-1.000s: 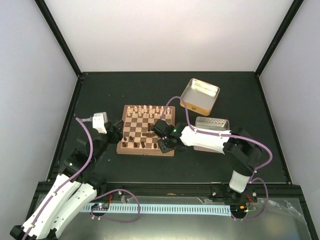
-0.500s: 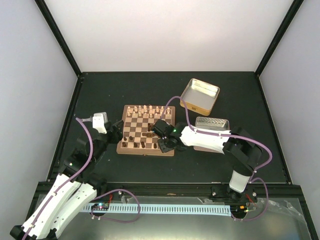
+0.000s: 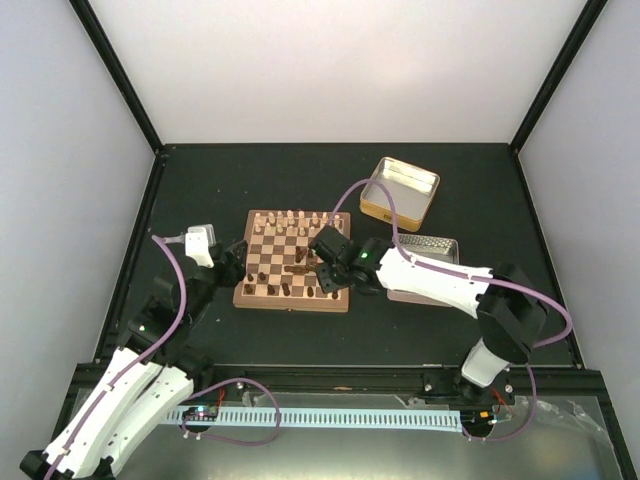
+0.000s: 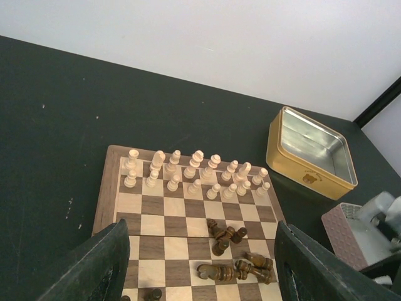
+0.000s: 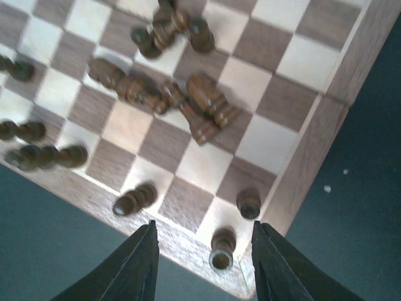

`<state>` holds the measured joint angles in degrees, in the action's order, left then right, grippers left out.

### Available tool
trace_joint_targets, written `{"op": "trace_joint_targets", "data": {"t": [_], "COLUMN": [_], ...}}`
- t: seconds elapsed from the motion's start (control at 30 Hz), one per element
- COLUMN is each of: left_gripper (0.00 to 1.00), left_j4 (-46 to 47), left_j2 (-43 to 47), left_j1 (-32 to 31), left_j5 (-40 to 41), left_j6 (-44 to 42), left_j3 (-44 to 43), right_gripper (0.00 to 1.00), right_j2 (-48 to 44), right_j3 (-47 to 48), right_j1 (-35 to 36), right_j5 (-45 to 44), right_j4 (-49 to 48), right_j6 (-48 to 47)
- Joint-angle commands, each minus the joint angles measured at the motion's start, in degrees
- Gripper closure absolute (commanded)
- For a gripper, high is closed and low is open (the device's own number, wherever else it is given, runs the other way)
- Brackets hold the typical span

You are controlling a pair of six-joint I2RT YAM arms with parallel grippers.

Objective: Set up the chess pieces on the board
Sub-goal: Pick up the chess piece from the chessboard.

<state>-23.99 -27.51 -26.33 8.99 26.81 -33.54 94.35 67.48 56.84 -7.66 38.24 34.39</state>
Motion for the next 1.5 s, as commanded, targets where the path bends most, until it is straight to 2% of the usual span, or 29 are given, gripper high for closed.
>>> {"op": "trace_joint_targets", "data": {"t": [0.0,0.23,0.5,0.67,0.9,1.17,1.47], "left_gripper": [0.35,0.35,0.35,0.35,0.35,0.35,0.35], "left_j4": [1.2,1.3,1.7,1.8,1.8,1.6,1.6], "left_j2": [-1.0,-2.0,-3.1,-3.6,-3.6,-3.4,-3.3], "left_j1": [0.3,0.2,0.3,0.3,0.4,0.4,0.5], "left_j5": [-0.4,-1.8,-2.3,-2.3,-2.2,-2.1,-2.0], "left_j6": [0.9,2.2,2.8,2.7,2.6,2.3,2.2], "left_j3": [0.1,0.3,0.2,-0.1,-0.1,-0.4,-0.3], "right_gripper": [0.59,0.7,0.65,0.7,0.75,0.92,0.93], "right_j2": [0.8,8.7,18.5,22.2,24.1,24.4,16.8], "right_j3": [3.2,9.7,18.6,21.8,22.5,23.3,20.2], "right_j1": [-2.1,-5.4,-5.9,-6.5,-6.9,-7.0,-7.0], "right_j5": [0.3,1.5,0.3,0.0,0.5,-1.1,-2.1], "right_j4": [-3.7,-7.1,-6.3,-5.3,-4.3,-3.9,-6.2], "right_j6": [-2.4,-10.1,-13.7,-13.9,-13.3,-13.3,-13.6]}}
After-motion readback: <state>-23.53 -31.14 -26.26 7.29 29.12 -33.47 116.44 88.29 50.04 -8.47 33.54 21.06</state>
